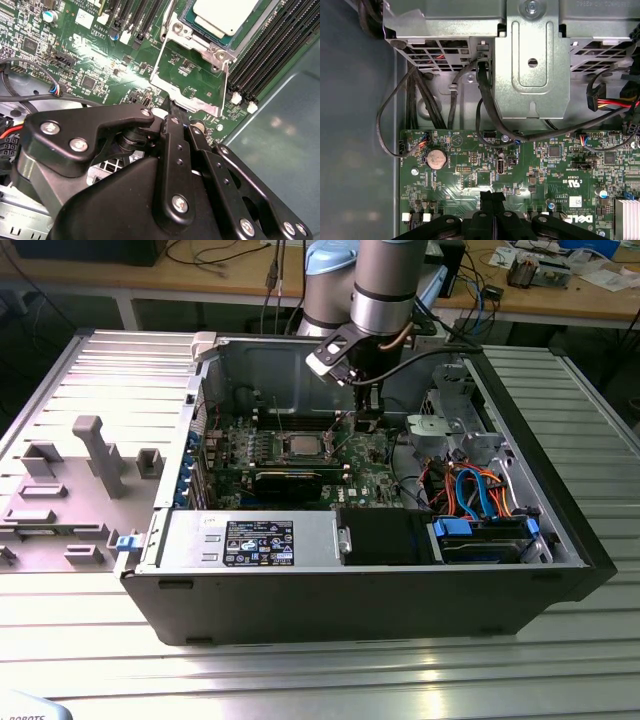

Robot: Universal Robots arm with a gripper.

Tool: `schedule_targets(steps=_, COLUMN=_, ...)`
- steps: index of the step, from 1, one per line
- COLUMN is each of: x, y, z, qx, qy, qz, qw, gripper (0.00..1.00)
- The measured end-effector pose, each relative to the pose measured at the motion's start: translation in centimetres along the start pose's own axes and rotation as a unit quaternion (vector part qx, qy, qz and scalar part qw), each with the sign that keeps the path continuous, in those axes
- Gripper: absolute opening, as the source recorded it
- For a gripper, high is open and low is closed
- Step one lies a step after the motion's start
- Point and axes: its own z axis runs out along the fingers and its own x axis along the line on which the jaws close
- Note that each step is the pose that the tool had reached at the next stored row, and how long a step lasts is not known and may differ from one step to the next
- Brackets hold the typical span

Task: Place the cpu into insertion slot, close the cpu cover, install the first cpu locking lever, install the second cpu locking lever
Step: 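Close the cpu cover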

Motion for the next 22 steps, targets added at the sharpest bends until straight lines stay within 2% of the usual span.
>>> schedule_targets(steps=22, x=0.00, y=-0.53, z=-0.01, qx=0.0000, qy=0.0000, qz=0.000, qw=1.00000, gripper=0.11)
